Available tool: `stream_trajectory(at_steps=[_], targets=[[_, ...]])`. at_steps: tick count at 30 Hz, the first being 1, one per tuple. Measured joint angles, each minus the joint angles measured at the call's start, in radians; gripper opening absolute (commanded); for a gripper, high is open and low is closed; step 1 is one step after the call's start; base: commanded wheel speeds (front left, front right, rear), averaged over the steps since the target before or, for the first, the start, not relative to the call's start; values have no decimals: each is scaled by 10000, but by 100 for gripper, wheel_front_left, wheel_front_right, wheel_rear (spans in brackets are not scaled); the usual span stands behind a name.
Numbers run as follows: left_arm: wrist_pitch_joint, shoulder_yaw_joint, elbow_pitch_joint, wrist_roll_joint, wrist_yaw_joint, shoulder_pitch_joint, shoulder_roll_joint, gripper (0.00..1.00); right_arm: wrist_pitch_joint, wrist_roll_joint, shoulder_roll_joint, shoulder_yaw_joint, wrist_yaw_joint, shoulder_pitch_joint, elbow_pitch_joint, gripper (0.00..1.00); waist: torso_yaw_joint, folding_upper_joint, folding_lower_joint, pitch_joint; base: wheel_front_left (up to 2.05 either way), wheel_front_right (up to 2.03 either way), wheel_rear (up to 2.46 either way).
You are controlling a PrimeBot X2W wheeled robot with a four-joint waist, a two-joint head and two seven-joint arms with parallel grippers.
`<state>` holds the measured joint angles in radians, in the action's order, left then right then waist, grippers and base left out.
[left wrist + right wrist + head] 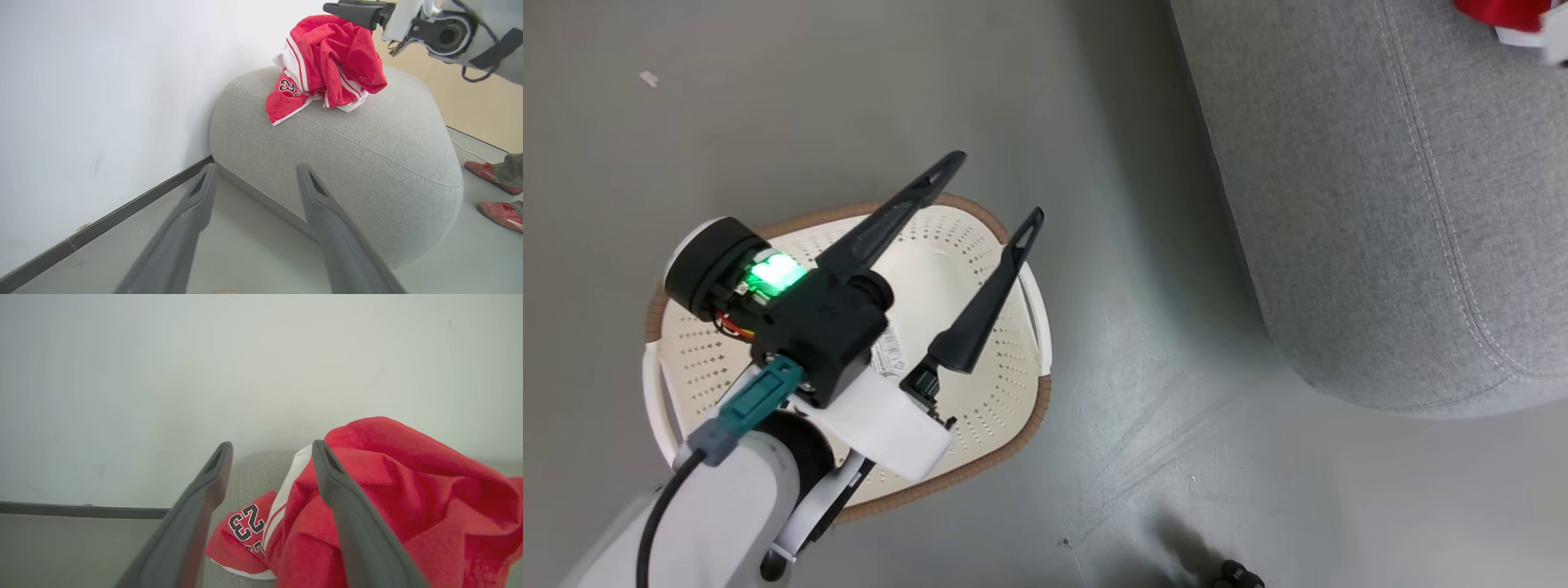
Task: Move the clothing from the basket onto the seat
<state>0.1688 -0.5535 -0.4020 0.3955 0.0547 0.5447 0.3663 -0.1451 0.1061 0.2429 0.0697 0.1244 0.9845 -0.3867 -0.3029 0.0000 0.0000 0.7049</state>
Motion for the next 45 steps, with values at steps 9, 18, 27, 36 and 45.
stream_trajectory(at_steps=[9, 18, 27, 36, 45], targets=[[-706, 418, 286, 107, 318, -479, -211, 100, -201, -127, -332, -1453, 0, -825, 1154, 100, 407, 0, 0, -535, 0, 0, 0], [-1689, 1200, 725, 499, 759, -1206, -399, 100, -485, 12, -447, -2771, 0, -1742, 1559, 100, 988, 0, 0, -1237, 0, 0, 0], [-2535, 1747, 1233, 821, 1074, -2060, -531, 100, -817, 98, -368, -2953, 0, -2789, 1540, 100, 1504, 0, 0, -2006, 0, 0, 0], [-3563, 2330, 1900, 1375, 1099, -2819, -756, 100, -1030, 303, -276, -2686, 0, -3731, 1572, 100, 1958, 0, 0, -2859, 0, 0, 0], [-4025, 2782, 2619, 1733, 997, -3522, -823, 100, -1057, 249, -313, -2268, 0, -4886, 1624, 100, 2330, 0, 0, -3742, 0, 0, 0]])
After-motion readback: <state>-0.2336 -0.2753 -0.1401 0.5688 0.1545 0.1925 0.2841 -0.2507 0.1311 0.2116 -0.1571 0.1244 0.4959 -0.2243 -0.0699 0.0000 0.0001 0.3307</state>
